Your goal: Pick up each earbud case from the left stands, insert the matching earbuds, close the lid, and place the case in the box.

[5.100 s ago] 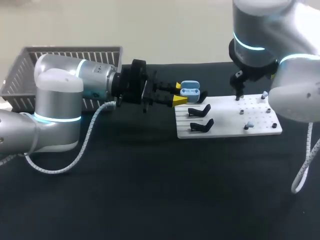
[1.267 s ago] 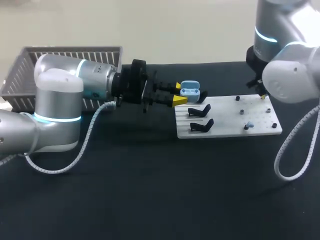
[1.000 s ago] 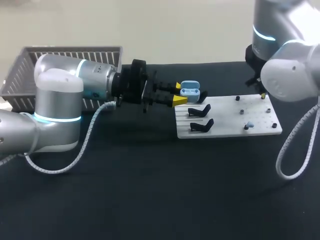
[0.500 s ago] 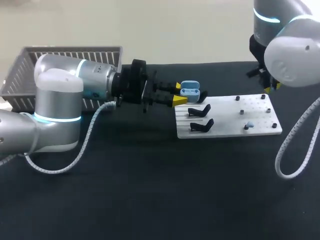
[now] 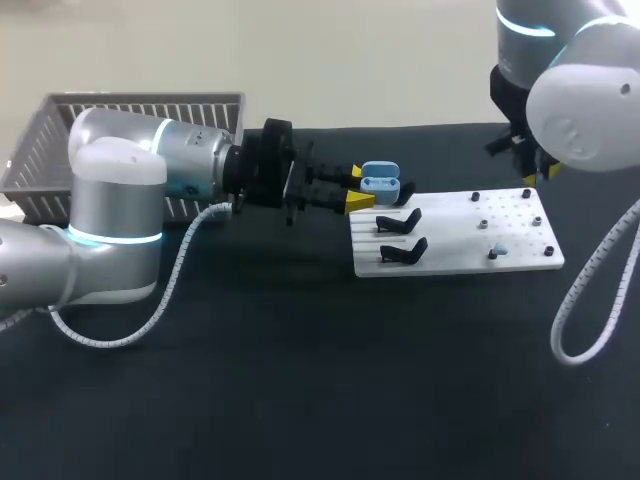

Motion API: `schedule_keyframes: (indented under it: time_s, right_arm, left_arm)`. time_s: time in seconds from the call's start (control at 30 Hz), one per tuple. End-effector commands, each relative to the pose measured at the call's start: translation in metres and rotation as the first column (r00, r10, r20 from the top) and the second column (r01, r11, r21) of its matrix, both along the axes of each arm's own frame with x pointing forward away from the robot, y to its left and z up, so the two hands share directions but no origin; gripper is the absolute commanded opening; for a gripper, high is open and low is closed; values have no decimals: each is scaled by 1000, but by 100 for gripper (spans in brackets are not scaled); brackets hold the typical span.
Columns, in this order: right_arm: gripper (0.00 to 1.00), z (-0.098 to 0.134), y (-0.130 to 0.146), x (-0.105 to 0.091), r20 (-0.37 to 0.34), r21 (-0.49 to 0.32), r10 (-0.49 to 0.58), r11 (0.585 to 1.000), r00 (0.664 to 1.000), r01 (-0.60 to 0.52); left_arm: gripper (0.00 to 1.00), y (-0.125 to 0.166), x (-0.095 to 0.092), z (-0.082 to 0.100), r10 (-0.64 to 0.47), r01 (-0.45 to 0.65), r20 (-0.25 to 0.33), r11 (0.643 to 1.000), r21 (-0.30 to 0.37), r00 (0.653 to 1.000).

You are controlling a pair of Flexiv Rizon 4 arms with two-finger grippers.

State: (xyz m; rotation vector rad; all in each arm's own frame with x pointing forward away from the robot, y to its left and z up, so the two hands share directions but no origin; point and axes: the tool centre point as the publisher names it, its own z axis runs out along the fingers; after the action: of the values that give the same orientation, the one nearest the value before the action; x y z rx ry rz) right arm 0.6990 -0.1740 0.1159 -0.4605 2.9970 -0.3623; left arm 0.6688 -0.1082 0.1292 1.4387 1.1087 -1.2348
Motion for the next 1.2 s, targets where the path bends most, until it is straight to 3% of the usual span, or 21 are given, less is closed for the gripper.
schedule_keyframes:
  time_s: [0.03,0.33,0.7,0.9,1.0,1.2]
  right_arm:
    - [0,0,0,-1,5,-1,-1,1000,1000,1]
    - [0,0,11,-1,8,16,-25,1000,1000,25]
    - [0,42,50,-27,-5,62,-228,972,974,228]
    - [0,54,75,-38,-6,49,-273,961,962,273]
    - [0,58,88,-42,-41,80,-268,959,963,271]
    - [0,60,90,-44,-46,95,-265,959,963,268]
  left_arm:
    - [0,0,0,-1,1,-1,2,1000,-3,1000]
    - [0,0,0,-1,1,-1,2,1000,-3,1000]
    - [0,0,0,-1,1,-1,2,1000,-3,1000]
    - [0,0,0,-1,1,-1,2,1000,-3,1000]
    - [0,0,0,-1,1,-1,2,1000,-3,1000]
    - [0,0,0,-1,1,-1,2,1000,-3,1000]
